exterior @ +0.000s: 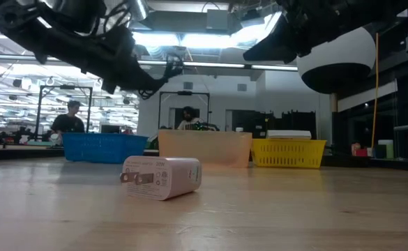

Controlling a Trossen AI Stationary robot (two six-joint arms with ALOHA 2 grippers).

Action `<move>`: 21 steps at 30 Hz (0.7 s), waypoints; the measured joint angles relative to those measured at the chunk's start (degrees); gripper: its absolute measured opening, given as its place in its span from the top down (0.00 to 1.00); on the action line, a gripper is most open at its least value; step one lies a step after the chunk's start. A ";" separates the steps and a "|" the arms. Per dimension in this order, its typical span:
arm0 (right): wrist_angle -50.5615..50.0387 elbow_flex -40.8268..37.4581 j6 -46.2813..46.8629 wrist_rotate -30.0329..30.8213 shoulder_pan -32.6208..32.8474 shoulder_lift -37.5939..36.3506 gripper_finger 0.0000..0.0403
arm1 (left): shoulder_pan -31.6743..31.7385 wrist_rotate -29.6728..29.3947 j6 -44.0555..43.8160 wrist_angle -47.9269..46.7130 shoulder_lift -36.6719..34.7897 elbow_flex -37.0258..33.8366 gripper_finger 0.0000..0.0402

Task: Pick and place items into bin
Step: Put the black charger cable into the orange bin

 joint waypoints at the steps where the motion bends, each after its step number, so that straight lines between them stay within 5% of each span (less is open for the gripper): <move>1: 0.14 0.00 -0.17 0.00 -0.16 0.00 0.99 | 0.34 0.84 0.00 0.20 1.26 0.56 0.96; 12: 0.29 0.00 -0.51 0.07 -1.80 0.00 0.99 | 4.10 4.08 7.44 0.98 15.41 11.14 0.96; 21: -0.02 0.00 -1.08 0.04 -1.78 0.00 0.99 | 8.99 9.12 5.17 -0.48 17.34 15.51 0.96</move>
